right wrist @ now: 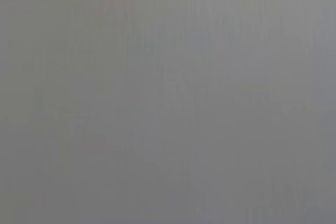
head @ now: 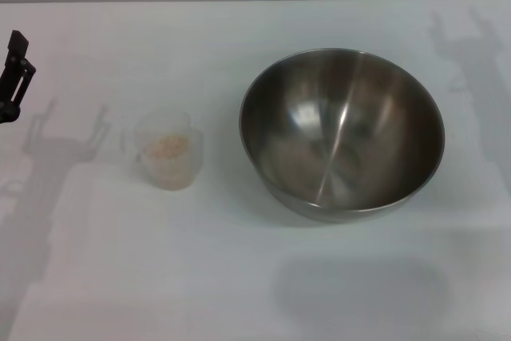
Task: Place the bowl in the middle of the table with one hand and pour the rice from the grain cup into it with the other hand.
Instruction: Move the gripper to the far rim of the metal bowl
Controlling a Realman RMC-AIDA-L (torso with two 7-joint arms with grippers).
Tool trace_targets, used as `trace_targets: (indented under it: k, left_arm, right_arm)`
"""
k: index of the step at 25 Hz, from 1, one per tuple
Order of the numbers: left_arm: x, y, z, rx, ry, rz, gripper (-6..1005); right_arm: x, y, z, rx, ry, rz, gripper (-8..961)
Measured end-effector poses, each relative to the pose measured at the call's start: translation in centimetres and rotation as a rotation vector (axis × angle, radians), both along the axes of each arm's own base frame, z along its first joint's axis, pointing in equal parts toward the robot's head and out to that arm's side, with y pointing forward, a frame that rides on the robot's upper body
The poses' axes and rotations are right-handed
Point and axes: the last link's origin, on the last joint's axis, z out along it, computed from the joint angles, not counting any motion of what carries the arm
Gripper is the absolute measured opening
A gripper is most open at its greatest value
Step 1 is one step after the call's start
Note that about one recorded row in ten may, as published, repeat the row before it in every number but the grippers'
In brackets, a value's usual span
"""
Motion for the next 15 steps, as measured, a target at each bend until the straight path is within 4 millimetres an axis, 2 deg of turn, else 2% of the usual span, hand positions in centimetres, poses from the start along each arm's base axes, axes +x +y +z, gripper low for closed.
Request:
trace_targets:
  k: [8,15]
  left_arm:
    - [0.06,-0.02,-0.03,0.001,-0.002,-0.002,814]
    - [0.05,-0.11,-0.02,0.003,-0.003,-0.002,814]
  right_arm:
    - [0.0,-0.05,-0.09,0.001,-0.016,-0.001,646]
    - [-0.36,-0.33,-0.25,0.097,-0.213,-0.025,638]
